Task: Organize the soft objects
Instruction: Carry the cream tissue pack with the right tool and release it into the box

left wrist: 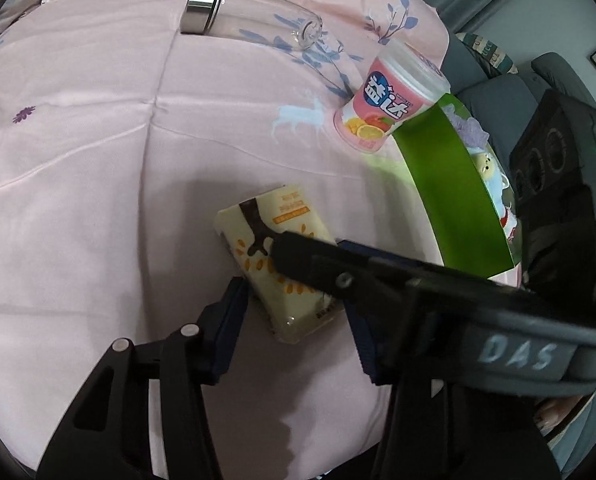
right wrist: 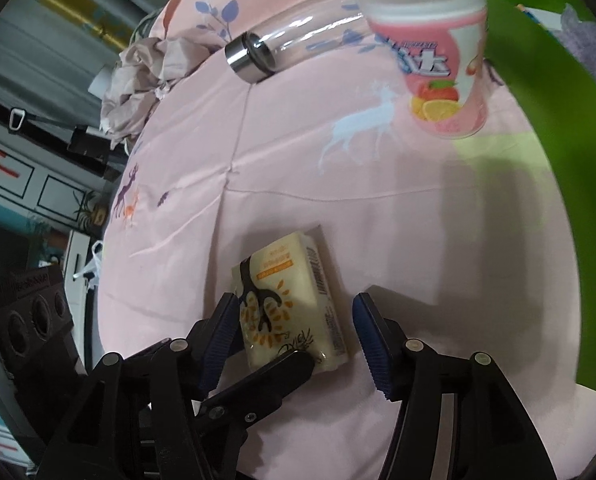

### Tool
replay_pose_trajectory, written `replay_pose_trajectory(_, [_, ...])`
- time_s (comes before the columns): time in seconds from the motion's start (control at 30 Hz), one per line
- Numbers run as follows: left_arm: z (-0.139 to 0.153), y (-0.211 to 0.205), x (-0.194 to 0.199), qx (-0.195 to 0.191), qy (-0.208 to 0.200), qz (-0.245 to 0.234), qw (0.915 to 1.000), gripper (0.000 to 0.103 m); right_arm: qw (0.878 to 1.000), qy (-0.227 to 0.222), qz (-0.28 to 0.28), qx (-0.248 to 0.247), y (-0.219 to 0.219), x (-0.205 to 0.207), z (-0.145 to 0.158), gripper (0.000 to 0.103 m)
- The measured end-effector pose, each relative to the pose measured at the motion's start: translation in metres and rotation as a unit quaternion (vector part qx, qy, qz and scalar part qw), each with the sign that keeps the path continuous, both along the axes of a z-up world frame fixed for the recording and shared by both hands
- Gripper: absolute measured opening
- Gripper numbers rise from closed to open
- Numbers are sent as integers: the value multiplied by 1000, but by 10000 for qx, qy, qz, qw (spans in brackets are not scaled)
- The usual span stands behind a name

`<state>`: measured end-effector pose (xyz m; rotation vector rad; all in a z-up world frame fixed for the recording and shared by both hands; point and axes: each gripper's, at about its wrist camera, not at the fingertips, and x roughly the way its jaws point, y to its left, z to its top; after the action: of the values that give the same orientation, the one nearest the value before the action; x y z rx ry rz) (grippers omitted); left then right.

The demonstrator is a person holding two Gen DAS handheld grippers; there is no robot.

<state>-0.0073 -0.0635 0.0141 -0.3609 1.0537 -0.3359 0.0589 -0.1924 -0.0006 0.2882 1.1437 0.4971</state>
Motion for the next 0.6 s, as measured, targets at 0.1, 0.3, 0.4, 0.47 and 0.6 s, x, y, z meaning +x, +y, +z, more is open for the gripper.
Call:
replay_pose_trajectory(0.1, [1,-1,-1,67,-67,-6,10000,45,10000,-37,8,-2,1,0,-1,52])
replay_pose_trajectory(0.3, [11,-4,-7,304,-291,-39,9991,43,9998,-192,35,78,-1,-6,6,48])
replay_pose_trajectory(0.4, [21,-8,-12,366,-475,-84,9982,43,9992,-382,-3,120,-3,-14,18,48])
replay_pose_trajectory(0.47, [32,-11,-15,388,-655,-130,9970,43,9985,-536,-36,130,-6,-18,28,48])
replay_pose_trajectory(0.6, [57,-20,-23,450,-1052,-233,9932,43,9953,-940,-151,191,-16,-30,57,48])
